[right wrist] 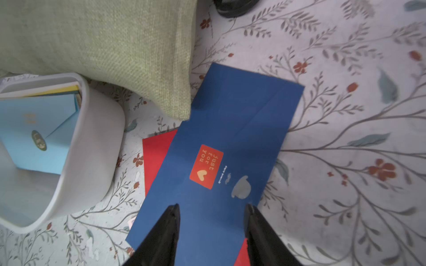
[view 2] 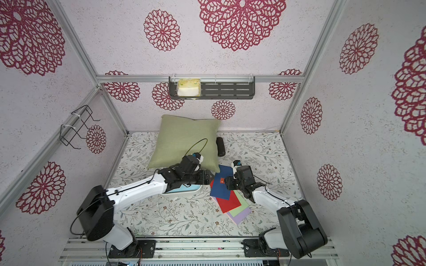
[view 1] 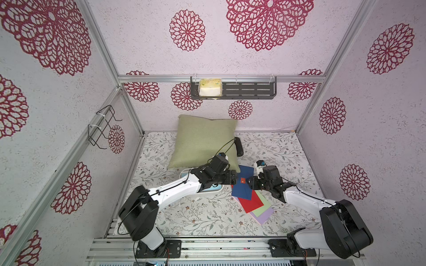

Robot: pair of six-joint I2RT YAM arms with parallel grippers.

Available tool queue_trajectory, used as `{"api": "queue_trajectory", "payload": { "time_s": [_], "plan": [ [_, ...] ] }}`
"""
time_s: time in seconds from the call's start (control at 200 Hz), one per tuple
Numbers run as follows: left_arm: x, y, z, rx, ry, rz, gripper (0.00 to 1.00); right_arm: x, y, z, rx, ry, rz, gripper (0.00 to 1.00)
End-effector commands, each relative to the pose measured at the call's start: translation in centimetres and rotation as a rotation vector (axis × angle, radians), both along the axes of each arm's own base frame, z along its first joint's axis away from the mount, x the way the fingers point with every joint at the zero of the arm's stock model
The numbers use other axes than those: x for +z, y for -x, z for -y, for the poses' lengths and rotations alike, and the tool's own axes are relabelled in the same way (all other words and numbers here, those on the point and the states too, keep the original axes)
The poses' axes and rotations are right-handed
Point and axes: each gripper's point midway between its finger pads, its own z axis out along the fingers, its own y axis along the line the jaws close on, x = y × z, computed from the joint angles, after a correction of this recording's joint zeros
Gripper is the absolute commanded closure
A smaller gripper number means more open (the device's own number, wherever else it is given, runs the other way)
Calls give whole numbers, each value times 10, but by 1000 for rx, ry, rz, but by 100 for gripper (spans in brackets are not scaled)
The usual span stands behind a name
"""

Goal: Put the sealed envelopes into the storage box
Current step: Pick up the envelope from the center of the board.

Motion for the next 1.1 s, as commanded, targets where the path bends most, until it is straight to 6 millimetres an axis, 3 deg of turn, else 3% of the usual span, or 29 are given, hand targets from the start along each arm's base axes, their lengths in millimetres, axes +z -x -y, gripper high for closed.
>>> {"api": "queue_trajectory", "payload": {
  "time_s": [0.0, 0.095, 0.2, 0.21, 0.23, 0.46, 0.69, 1.091],
  "plan": [
    [-18, -4, 27, -38, -29, -32, 18, 9, -8, -12, -9, -119, 8, 51],
    [-43, -10, 37, -24, -72, -92, 19, 2, -7, -11, -16, -118, -5, 52],
    [-53, -13, 40, -4, -102, -111, 20, -8, -5, -10, -18, -113, -28, 52],
    [-66, -13, 39, -2, -124, -130, 20, -9, -5, -9, -20, -112, -30, 52],
    [-72, -13, 39, 4, -131, -139, 20, -11, -5, -9, -23, -110, -35, 53],
    [-102, -4, 40, 29, -158, -220, 22, -39, 2, -1, -45, -84, -86, 56],
    [-109, 5, 39, 34, -152, -242, 23, -55, 10, 4, -51, -79, -122, 58],
    [-109, 13, 49, 40, -77, -291, 23, -61, 16, 11, -59, -80, -138, 60]
  ]
}}
